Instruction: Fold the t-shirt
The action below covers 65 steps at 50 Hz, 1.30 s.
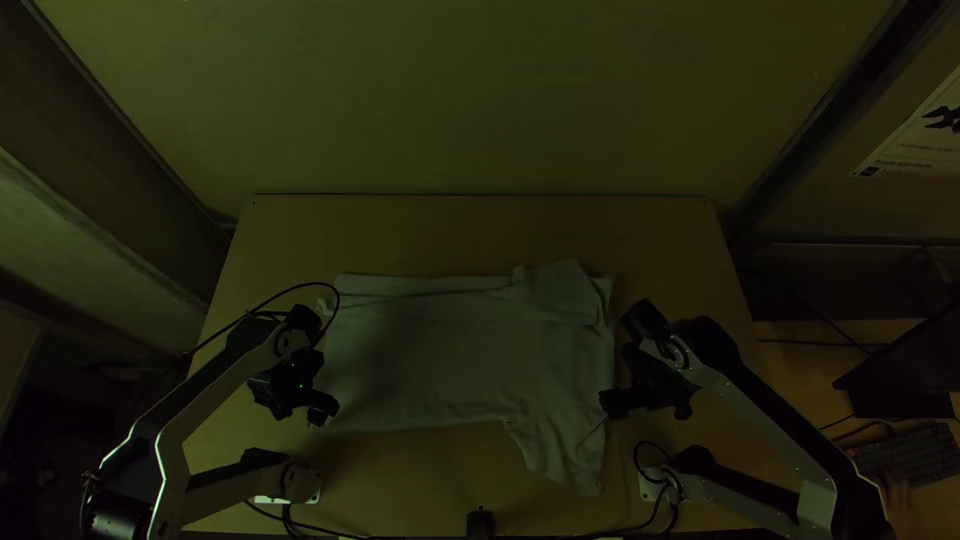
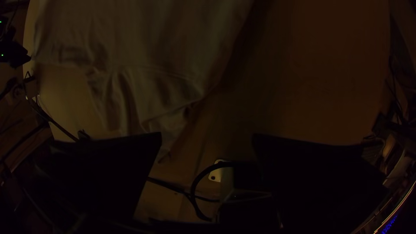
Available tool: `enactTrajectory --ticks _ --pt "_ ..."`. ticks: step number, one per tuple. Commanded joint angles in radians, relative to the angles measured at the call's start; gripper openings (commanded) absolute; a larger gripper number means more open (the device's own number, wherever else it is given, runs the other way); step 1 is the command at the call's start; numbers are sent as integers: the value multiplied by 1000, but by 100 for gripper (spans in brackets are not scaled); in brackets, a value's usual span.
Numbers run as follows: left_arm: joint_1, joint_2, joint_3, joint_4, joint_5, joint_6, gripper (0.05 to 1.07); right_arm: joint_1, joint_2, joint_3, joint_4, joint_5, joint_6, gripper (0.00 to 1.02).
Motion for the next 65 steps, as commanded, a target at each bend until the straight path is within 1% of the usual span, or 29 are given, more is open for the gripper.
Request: enactTrajectory --ticks 1,16,17,21,23,26,37,38,42,44,45,50,60,65 --pt "-8 38 -20 -11 -4 23 88 14 25 -7 -9 -6 27 95" --pt "-19 104 -21 2 -4 24 88 12 68 -19 -2 -6 25 95" --pt "-19 109 -23 5 -4 26 86 12 73 -22 0 -6 25 95" --pt "-19 118 -25 28 -4 16 64 12 80 -33 4 -6 25 95" --pt "-21 123 -28 38 -4 16 56 11 85 -36 6 -6 25 95" --pt "-31 126 -28 38 -2 16 52 11 86 -39 9 -7 25 95" --pt "-53 136 -29 35 8 19 52 2 100 -51 15 -7 24 95" --pt "-54 136 -29 35 8 19 49 -1 100 -54 17 -7 22 95" --pt "-65 141 -26 30 8 18 24 -7 106 -70 27 -6 17 95" --pt "-73 139 -26 38 8 19 15 -9 113 -76 27 -7 17 95" --pt "-73 139 -28 42 11 24 8 -9 117 -79 29 -7 17 95" --pt "-80 155 -28 39 34 29 8 -9 132 -102 38 -7 17 95" --pt "-80 153 -25 42 41 27 8 -9 162 -135 66 -7 22 95" --pt "-77 142 -12 42 39 26 8 3 186 -134 83 -18 27 95"
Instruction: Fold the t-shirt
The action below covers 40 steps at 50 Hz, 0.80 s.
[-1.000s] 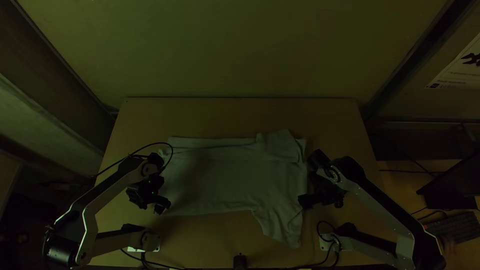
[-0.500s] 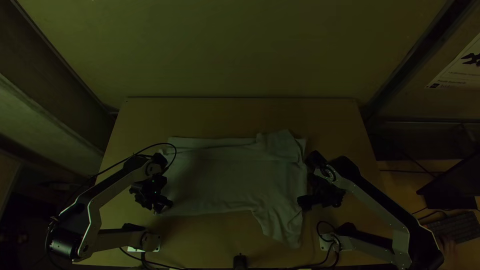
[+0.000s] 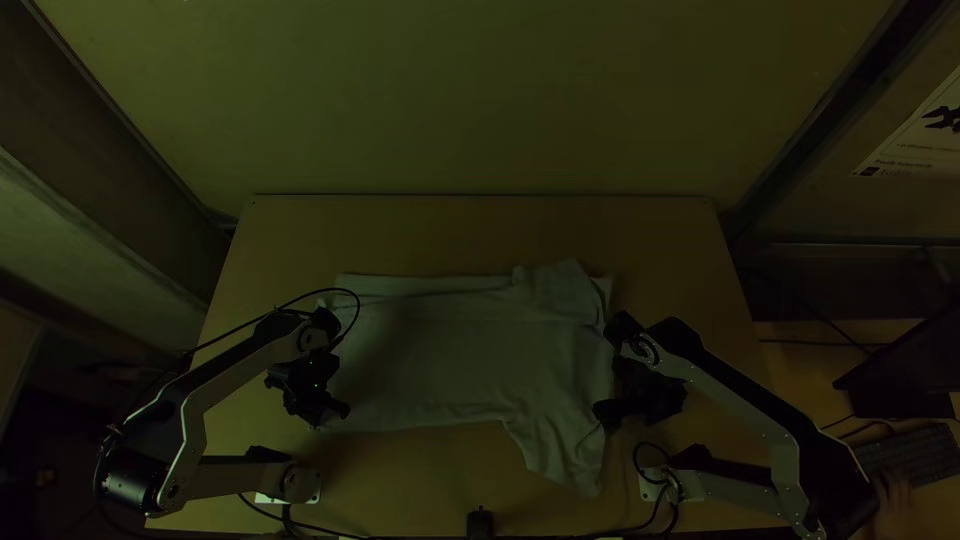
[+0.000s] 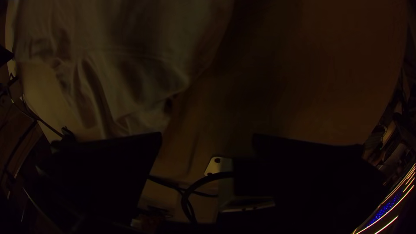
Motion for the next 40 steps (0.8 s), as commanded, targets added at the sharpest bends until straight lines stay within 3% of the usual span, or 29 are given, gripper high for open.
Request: enactTrajectory --ticks 1,16,18,24,34,40 --pt "-1 -4 -5 -12 11 13 8 13 36 -15 14 -14 27 95" --pt "20 -20 41 -32 11 16 8 91 110 -5 85 -44 77 91" --pt "23 -20 44 -33 11 16 8 97 116 -5 91 -47 79 86" --pt "34 -20 53 -38 11 19 8 117 128 -13 109 -58 91 84" --pt "51 -20 61 -41 10 27 8 151 140 -18 144 -61 105 59" --pt "63 -20 69 -44 10 30 8 169 137 -34 146 -61 102 35"
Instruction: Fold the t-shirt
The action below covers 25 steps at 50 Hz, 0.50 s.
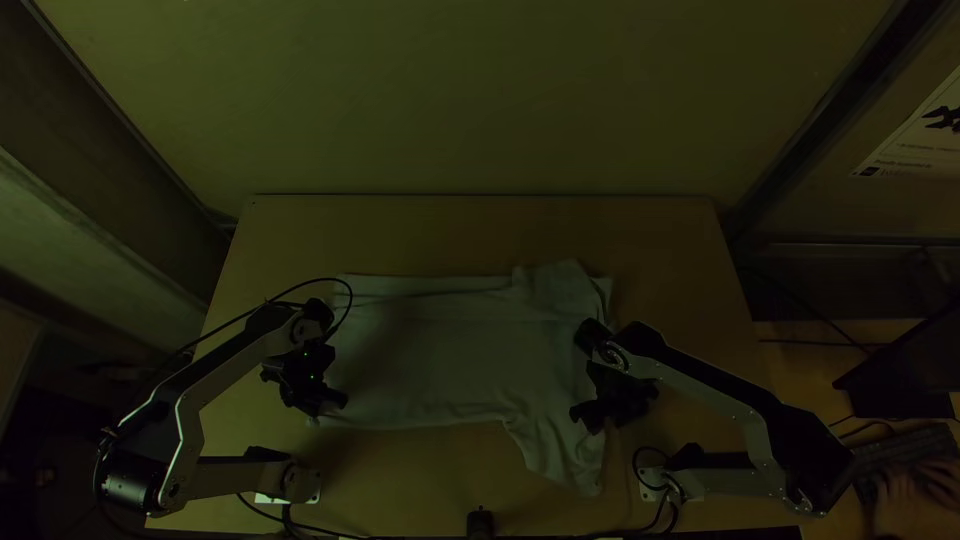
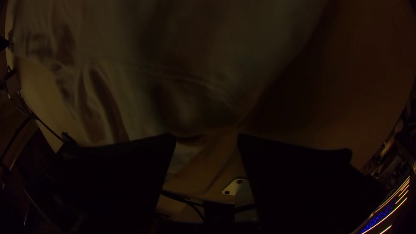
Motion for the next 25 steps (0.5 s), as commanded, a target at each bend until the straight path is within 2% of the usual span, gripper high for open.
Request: enactTrajectory --ticks 1,5,6,10,17,23,25 --pt "16 -16 17 -28 9 26 8 14 8 -38 -1 -9 19 33" --pt "31 -14 19 -28 9 34 8 16 8 -59 -3 -12 9 31" --pt "33 -14 19 -28 9 34 8 16 8 -64 -3 -12 0 28" --pt "42 -16 21 -28 9 35 8 19 -7 -70 12 -10 -18 2" --pt "53 -14 22 -28 11 44 8 14 -27 -73 16 -13 -18 3" --pt "53 -16 25 -28 9 46 8 17 -21 -66 16 -42 -14 3" --pt "54 -16 25 -29 9 46 8 27 -16 -66 12 -53 -14 8"
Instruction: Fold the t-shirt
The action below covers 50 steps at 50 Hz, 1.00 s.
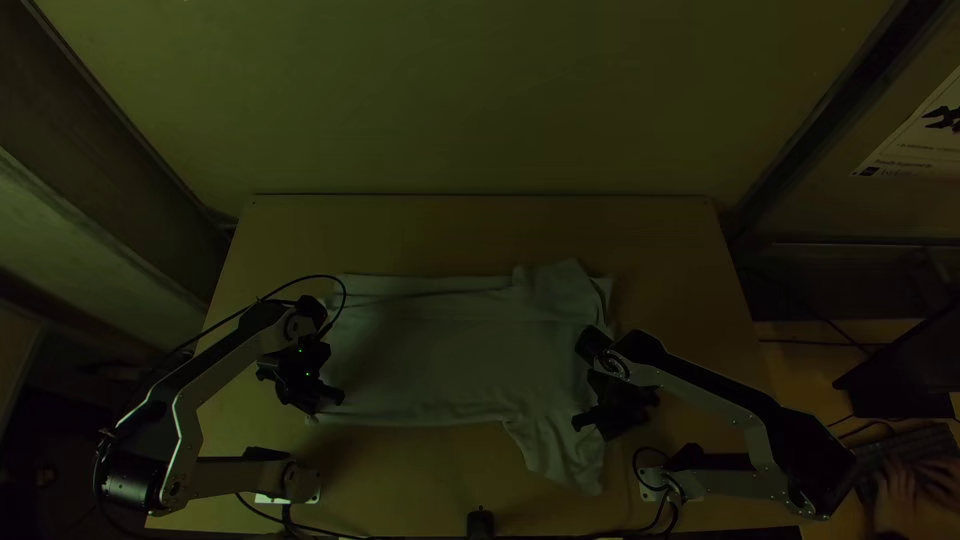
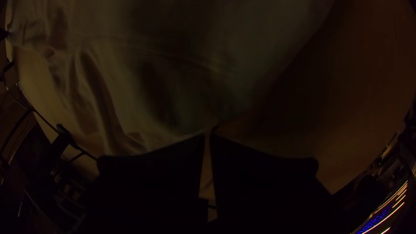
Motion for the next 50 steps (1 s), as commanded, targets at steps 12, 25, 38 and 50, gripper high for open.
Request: enactTrajectory --ticks 12,25,38,50 --pt "16 -22 19 -33 10 29 8 29 -54 -16 54 -26 14 3" --pt "22 -36 17 -42 10 30 8 55 -49 -3 44 -25 20 17" --pt "23 -53 16 -51 10 30 8 52 -11 17 -59 -14 6 55" --pt "23 -57 22 -60 10 30 8 27 -14 23 -25 9 -9 55"
